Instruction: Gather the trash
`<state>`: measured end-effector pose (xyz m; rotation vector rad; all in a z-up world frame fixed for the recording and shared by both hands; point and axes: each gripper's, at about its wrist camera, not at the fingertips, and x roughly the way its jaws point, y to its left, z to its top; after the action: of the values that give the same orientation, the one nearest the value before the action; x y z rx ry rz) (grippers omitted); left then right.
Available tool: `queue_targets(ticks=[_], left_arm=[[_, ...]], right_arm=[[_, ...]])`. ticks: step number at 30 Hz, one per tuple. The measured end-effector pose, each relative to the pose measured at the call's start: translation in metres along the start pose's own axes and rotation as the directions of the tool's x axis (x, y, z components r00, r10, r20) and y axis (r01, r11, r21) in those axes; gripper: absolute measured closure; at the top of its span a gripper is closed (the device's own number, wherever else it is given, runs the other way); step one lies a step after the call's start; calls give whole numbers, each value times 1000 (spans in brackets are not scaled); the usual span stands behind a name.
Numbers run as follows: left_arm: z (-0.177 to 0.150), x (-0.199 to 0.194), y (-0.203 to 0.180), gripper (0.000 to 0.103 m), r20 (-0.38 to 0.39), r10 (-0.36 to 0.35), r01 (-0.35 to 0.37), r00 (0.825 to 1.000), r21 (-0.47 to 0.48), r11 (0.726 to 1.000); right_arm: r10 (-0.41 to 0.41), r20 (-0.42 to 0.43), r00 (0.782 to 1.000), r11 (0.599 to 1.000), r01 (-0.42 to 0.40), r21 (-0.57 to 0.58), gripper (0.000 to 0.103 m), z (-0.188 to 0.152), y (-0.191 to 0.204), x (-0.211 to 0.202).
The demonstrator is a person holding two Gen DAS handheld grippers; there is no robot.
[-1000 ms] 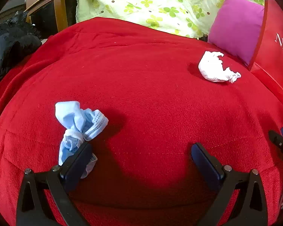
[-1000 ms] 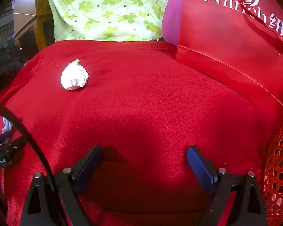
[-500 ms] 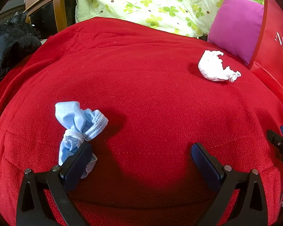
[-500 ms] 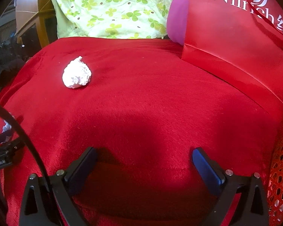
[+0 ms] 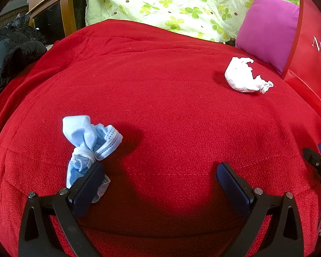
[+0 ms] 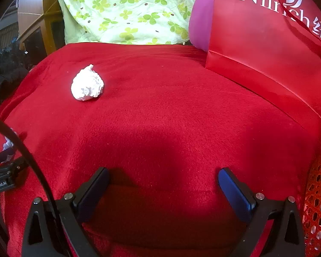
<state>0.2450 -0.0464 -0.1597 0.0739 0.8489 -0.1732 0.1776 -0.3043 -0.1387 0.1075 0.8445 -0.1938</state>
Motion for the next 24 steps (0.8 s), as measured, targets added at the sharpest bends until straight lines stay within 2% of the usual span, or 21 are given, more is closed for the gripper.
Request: queue_targets(ticks=[24], left_arm=[[-1, 0, 1, 0, 0, -2, 2, 1000, 1, 1000]], right_arm=[[-1, 2, 1000, 1000, 1, -1, 0, -2, 0, -1]])
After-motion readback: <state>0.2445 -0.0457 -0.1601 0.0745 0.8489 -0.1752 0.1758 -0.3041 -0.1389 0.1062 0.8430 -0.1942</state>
